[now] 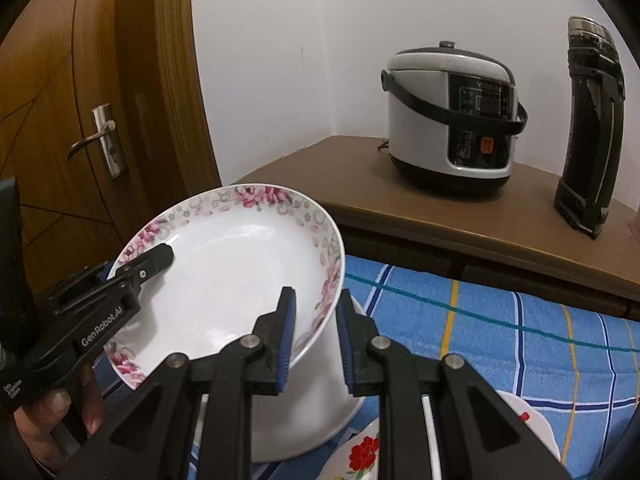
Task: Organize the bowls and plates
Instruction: 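Carry the held bowl over the plain white plate with the left tool, then lower the bowl onto the plain white plate and open the left tool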
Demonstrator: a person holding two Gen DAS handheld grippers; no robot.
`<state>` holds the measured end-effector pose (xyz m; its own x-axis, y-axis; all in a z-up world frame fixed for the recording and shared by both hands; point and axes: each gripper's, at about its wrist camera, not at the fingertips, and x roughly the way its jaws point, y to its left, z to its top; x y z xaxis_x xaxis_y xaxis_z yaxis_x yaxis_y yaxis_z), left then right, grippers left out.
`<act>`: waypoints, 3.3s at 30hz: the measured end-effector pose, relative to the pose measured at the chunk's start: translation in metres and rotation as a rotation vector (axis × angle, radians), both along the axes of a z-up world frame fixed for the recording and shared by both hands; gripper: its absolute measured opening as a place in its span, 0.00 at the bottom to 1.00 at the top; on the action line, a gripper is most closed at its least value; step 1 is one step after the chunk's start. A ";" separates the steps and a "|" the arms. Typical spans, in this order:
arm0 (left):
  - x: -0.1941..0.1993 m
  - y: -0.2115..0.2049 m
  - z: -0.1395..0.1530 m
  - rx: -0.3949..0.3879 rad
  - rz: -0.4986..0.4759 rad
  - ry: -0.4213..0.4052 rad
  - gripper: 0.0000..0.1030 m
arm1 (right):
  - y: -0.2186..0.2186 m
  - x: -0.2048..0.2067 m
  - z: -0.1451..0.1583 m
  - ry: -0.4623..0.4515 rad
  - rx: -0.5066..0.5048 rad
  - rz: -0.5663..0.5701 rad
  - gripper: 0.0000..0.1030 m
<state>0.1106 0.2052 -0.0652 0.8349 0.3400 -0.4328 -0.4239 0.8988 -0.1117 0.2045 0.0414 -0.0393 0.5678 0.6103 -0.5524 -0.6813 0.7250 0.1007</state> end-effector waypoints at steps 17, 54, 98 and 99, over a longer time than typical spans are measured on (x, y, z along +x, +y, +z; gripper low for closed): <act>0.009 0.004 -0.007 -0.027 -0.015 0.057 0.22 | 0.003 0.006 -0.004 0.037 -0.028 -0.004 0.20; 0.024 0.012 -0.024 -0.145 -0.074 0.191 0.24 | 0.023 0.013 -0.007 0.068 -0.238 0.013 0.22; 0.034 0.022 -0.036 -0.247 -0.088 0.280 0.25 | 0.039 0.014 -0.017 0.040 -0.416 0.056 0.30; 0.034 0.021 -0.036 -0.246 -0.088 0.282 0.25 | 0.039 0.015 -0.017 0.041 -0.415 0.059 0.31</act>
